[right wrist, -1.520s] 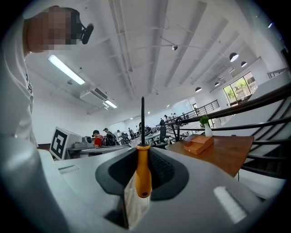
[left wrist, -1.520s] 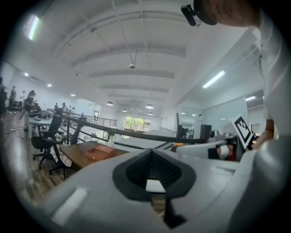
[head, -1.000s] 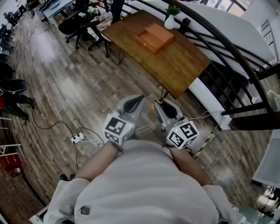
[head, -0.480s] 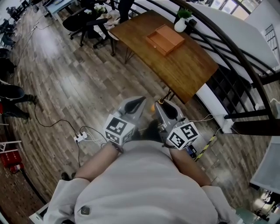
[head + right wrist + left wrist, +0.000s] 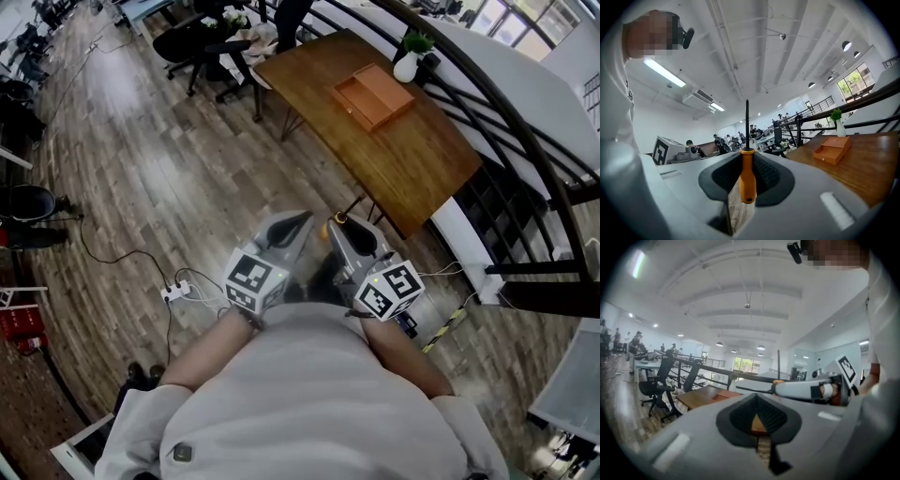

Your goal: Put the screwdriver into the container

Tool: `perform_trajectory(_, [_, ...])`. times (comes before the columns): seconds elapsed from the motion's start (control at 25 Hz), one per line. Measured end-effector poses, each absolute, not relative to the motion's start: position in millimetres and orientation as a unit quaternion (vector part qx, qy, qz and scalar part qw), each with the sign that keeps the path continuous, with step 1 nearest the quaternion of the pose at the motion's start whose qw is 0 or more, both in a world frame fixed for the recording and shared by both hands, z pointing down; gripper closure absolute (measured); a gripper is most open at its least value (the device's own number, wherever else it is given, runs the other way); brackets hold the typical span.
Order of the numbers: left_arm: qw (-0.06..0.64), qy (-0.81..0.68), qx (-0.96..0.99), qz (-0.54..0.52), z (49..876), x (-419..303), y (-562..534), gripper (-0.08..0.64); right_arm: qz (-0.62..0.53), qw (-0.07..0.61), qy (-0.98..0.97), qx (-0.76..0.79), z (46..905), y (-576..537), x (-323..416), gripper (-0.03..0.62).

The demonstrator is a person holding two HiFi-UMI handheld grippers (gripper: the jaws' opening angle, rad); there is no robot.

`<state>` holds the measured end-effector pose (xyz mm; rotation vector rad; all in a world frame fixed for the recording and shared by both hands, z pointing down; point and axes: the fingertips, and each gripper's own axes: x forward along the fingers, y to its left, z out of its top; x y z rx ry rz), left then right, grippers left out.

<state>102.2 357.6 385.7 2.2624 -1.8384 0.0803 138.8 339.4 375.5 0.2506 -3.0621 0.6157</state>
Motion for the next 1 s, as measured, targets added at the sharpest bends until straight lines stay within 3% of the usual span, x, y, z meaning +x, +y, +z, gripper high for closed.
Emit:
perform_trajectory(0.44, [0.119,-0.633,0.765,0.023,393.4,76.3,310.6,0.555,0.198,0.007,-0.978,0.064,383.3,291.3,112.3,0.512])
perform_trajectory(1.0, [0.107,-0.625,0.773,0.021,385.4,72.5,154.1,0.557,0.185,0.000,-0.980,0.076,370.4,135.6,111.7,0.512])
